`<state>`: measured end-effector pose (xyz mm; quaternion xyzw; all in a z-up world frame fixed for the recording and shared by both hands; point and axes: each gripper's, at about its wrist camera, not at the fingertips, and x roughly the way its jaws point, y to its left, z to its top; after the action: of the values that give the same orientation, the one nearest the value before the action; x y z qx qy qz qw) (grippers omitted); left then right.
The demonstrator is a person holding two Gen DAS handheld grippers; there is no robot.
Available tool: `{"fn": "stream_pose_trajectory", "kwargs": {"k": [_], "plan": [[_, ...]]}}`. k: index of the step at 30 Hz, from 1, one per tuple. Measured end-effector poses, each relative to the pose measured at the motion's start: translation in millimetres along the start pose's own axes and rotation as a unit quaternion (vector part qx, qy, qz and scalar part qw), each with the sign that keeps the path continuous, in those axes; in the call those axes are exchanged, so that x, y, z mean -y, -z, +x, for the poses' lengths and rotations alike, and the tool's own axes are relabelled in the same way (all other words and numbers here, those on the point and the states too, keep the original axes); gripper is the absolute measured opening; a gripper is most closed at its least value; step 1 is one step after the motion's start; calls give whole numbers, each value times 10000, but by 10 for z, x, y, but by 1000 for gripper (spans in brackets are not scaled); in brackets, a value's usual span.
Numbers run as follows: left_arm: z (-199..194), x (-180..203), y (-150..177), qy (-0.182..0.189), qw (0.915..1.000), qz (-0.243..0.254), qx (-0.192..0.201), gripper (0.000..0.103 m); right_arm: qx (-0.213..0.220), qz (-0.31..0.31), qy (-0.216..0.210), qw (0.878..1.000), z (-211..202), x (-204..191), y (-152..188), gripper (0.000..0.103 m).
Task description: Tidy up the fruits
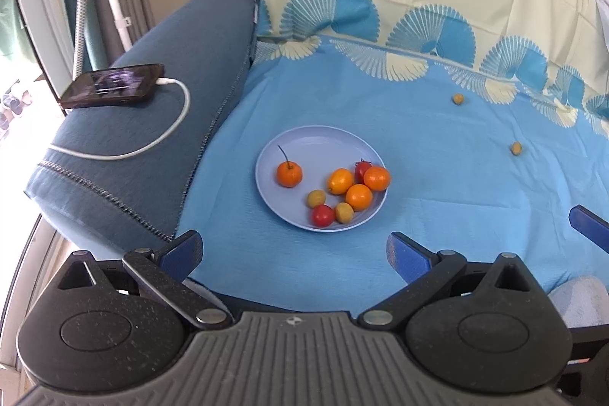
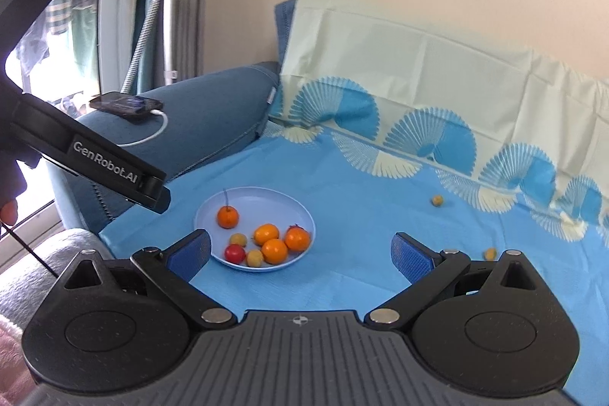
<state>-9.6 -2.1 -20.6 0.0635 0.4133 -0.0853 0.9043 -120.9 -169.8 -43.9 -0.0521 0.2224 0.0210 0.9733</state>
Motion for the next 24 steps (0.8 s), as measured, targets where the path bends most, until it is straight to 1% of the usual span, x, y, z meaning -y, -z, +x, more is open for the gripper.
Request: {"fn": "stream_pose_trajectory", "kwargs": {"k": [3,6,8,11,15,18,20,21,24], "plan": [[164,100,-114,7,9998,58,-200,103,-74,248,103,9996,132,156,49,100],[347,238,-268,13,9993,107,-370,103,-133,580,261,9979,265,396,109,100],[503,368,-408,31,9987,127,-488,103,-197,755,417,9961,369,579,167,100],[766,612,-640,44,9980,199,-606,103,-289,1080,761,9908,568,935,262,101],[1181,1084,-999,214,9963,491,-665,103,-302,1621,1369,9768,889,1515,373,102],[1536,1544,-1278,389,9941,835,-568,103,-334,2032,1764,9625,1183,1961,465,102],[1805,1858,-1443,502,9916,1083,-500,103,-356,2235,1966,9540,1406,2235,521,102],[1959,2024,-1519,499,9904,1188,-491,103,-375,2300,2063,9503,1524,2358,548,102],[2442,2464,-1725,515,9874,1416,-490,103,-420,2379,2255,9438,1940,2696,623,102]]}}
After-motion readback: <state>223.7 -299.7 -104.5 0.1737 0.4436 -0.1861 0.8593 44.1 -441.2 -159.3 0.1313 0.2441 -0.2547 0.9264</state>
